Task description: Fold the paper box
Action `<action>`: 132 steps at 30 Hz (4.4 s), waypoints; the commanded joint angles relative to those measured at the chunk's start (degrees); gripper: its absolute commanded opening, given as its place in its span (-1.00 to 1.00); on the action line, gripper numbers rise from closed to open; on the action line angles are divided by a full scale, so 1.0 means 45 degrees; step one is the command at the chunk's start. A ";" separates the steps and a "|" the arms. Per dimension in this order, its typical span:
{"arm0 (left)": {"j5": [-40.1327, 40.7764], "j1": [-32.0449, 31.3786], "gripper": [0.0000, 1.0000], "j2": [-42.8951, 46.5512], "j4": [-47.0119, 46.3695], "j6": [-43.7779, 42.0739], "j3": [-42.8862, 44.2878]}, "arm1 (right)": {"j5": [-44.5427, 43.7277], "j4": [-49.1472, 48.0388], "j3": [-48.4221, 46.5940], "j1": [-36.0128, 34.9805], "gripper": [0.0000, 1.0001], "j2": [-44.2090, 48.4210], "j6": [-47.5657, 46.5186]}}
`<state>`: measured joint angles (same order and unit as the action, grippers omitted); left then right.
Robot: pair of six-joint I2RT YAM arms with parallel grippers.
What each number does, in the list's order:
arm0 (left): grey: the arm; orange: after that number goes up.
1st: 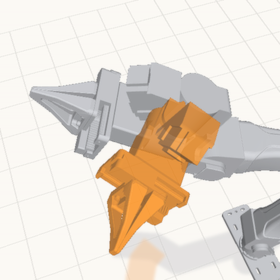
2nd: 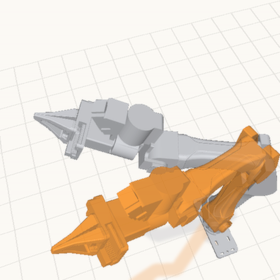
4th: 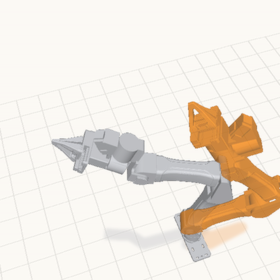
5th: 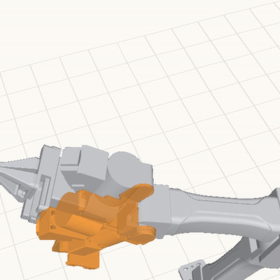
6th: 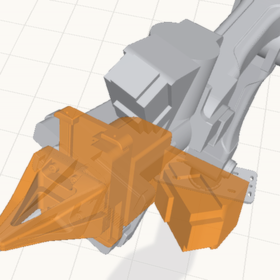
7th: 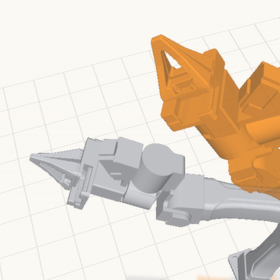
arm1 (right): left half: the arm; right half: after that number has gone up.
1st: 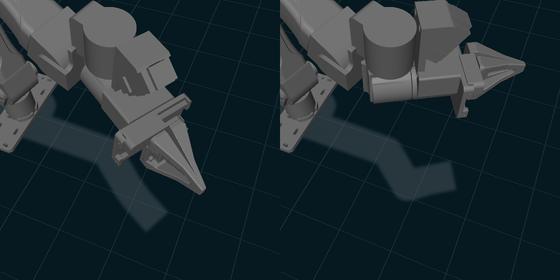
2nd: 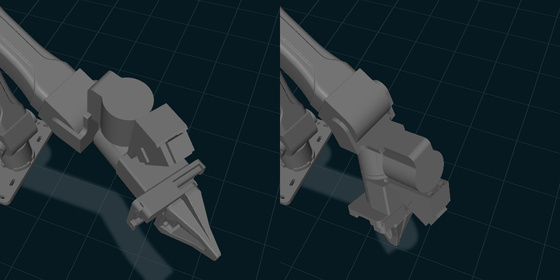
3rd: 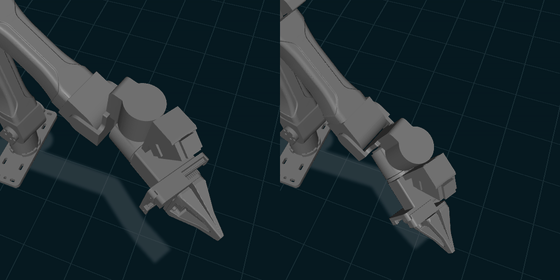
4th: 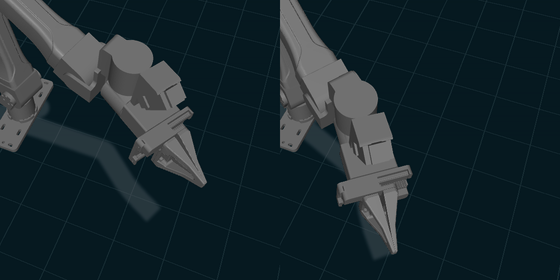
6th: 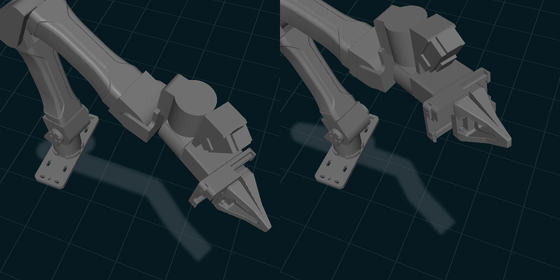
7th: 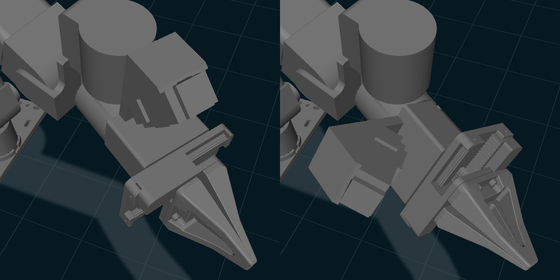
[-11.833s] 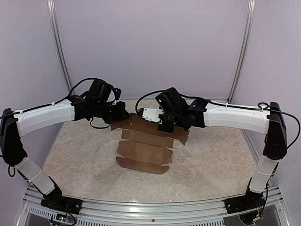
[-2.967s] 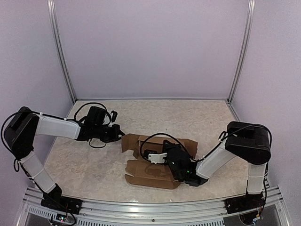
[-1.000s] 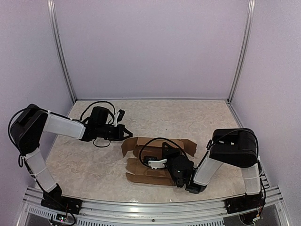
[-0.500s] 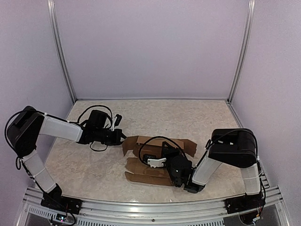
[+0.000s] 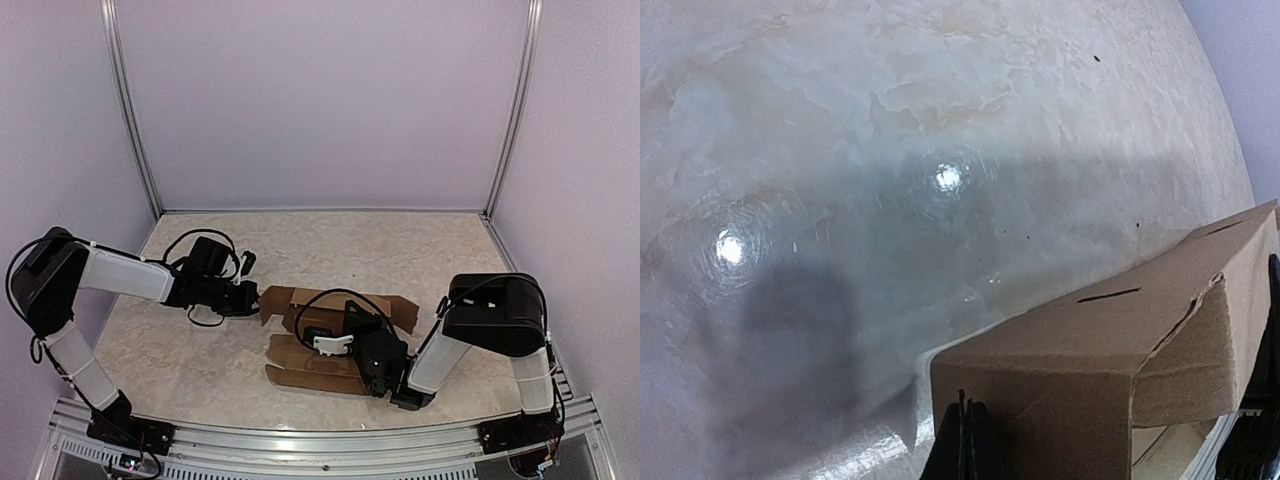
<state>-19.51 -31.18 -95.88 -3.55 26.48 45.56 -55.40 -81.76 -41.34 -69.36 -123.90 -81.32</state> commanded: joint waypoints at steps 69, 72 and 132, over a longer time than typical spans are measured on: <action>-0.1858 0.0679 -0.23 0.3332 -0.3402 -0.0593 -0.3521 | 0.5103 0.9651 0.0672 0.1077 -1.00 0.5513 0.7538; -0.2014 0.0679 -0.27 0.2961 -0.3684 -0.0529 -0.3528 | 0.5077 0.9710 0.0687 0.1078 -1.00 0.5568 0.7580; -0.4636 -0.0807 -0.35 0.1670 -0.8489 0.2329 -0.5156 | 0.0767 0.3439 0.0955 -0.0486 -1.00 0.2582 0.2410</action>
<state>-41.30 -33.71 -88.95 -41.54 37.28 23.31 -47.35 -55.18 -38.28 -70.17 -108.99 -63.07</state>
